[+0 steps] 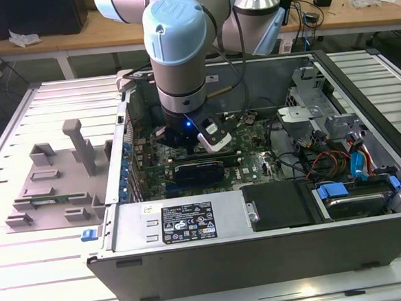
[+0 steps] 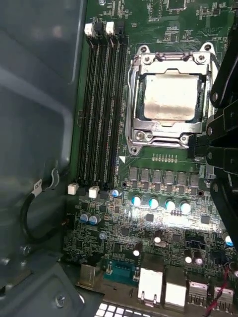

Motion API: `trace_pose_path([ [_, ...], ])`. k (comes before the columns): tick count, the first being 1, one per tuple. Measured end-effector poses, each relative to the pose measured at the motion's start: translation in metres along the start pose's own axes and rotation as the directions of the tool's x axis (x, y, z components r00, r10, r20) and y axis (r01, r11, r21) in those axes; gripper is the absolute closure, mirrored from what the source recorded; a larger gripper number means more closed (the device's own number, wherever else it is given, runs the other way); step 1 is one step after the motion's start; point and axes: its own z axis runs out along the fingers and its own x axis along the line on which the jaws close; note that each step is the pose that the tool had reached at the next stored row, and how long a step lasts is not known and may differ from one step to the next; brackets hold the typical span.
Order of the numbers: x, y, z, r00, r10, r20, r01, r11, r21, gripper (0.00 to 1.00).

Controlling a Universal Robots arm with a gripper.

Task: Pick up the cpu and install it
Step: 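Install the second cpu locking lever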

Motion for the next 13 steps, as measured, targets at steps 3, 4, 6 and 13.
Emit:
trace_pose_path([
  [3, -0.0001, 0.0006, -0.0025, 1.0000, 0.000, 0.0000, 0.000, 1.0000, -0.0002, 0.89],
  [4, -0.0004, 0.0017, -0.0070, 1.0000, 0.000, 0.0001, 0.000, 1.0000, -0.0003, 0.89],
  [6, -0.0011, 0.0052, -0.0207, 1.0000, 0.000, 0.0001, 0.000, 1.0000, -0.0002, 0.89],
  [13, -0.0180, 0.0099, -0.0448, 1.0000, 0.003, 0.0009, -0.003, 1.0000, 0.0002, 0.89],
])
